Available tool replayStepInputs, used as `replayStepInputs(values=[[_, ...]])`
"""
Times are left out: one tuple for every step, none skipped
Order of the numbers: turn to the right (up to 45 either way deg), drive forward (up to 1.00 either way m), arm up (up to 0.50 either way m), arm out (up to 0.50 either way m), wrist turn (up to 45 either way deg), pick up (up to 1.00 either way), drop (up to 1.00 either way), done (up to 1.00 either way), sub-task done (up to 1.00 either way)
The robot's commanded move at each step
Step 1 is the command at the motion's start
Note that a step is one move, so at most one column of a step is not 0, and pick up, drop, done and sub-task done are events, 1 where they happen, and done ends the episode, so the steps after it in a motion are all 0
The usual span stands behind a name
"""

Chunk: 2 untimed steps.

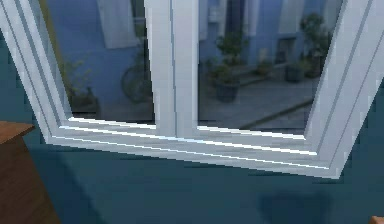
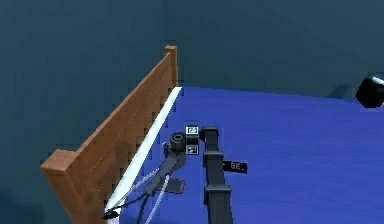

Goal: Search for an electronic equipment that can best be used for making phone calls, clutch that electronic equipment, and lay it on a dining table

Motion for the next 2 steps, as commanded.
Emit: replayStepInputs(values=[[0.0,0.0,0.0,0.0,45.0,0.0,0.0,0.0,0.0],[0.0,0.0,0.0,0.0,45.0,0.0,0.0,0.0,0.0]])
